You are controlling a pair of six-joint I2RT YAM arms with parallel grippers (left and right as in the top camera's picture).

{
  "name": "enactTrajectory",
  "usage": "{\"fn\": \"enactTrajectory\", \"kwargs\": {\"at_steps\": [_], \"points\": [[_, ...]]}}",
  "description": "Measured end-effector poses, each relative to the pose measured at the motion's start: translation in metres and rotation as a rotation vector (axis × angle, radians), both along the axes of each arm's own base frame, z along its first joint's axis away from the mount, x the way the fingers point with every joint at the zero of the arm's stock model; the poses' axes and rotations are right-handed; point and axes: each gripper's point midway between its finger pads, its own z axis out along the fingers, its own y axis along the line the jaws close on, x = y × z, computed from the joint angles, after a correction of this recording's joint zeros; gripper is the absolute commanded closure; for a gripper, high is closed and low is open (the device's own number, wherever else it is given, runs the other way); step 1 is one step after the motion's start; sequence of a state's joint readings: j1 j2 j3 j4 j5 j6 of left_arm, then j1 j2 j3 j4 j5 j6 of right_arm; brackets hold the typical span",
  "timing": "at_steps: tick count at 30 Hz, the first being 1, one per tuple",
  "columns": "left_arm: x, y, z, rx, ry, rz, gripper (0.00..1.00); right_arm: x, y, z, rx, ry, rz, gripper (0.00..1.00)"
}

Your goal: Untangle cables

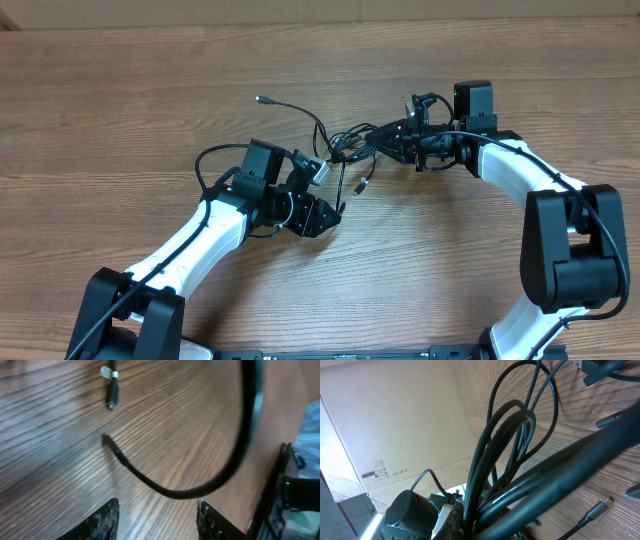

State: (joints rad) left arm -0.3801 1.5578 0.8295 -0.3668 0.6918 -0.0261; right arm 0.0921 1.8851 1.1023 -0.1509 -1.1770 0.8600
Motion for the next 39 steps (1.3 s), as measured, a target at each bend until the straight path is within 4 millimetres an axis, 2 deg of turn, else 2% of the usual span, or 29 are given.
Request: {"fn": "enactTrajectory", "kwargs": {"at_steps": [4, 11, 18, 23, 30, 34, 36, 39], "points": [[-0.001, -0.002, 0.005, -0.021, -0.003, -0.010, 0.51, 0.000, 0.000, 0.000, -0.001, 0.004, -0.002, 0.96], [0.014, 0.000, 0.004, 0.019, -0.032, 0.074, 0.59, 0.001, 0.000, -0.001, -0.005, 0.003, -0.006, 0.96], [0.017, -0.012, 0.005, 0.043, -0.079, 0.087, 0.61, 0.001, 0.000, -0.001, -0.005, 0.003, -0.006, 0.96], [0.017, -0.013, 0.001, 0.075, -0.082, 0.110, 0.84, 0.001, 0.000, -0.001, -0.005, 0.003, -0.006, 0.96], [0.021, -0.010, 0.002, 0.088, -0.092, 0.131, 0.96, 0.001, 0.000, -0.001, -0.006, 0.003, -0.006, 0.96], [0.032, -0.002, 0.023, 0.061, -0.146, 0.167, 0.96, 0.001, 0.000, -0.001, -0.006, 0.003, -0.007, 0.96], [0.045, 0.001, 0.045, 0.031, -0.202, 0.191, 0.96, 0.001, -0.001, -0.001, -0.007, 0.002, -0.007, 0.96], [0.066, 0.004, 0.090, -0.025, -0.317, 0.228, 0.96, 0.001, -0.001, -0.001, -0.007, 0.004, -0.007, 0.96]]}}
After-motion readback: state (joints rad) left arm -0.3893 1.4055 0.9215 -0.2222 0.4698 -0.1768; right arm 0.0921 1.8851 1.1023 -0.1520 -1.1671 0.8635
